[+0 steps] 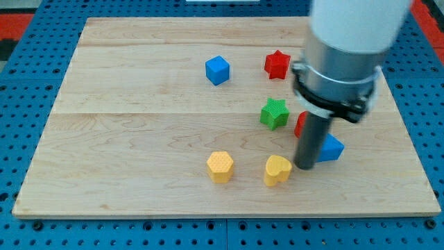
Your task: Move the green star to the top of the red circle
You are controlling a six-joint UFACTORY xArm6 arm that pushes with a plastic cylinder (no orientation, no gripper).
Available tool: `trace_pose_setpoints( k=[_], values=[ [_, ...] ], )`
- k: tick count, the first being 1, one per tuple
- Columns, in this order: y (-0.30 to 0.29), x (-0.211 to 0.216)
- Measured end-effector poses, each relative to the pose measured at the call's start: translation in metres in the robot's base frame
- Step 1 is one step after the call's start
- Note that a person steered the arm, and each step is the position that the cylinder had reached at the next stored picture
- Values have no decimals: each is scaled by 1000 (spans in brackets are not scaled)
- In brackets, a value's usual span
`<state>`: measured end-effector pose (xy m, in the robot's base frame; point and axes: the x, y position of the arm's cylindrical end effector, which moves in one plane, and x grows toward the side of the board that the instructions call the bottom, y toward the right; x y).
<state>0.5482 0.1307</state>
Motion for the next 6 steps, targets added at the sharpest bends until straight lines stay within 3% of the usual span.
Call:
trace_pose_setpoints(
  k=[1,2,4,6],
  values=[
    [-9,10],
    [-58,9],
    [-81,-43],
    [-51,-100]
  ],
)
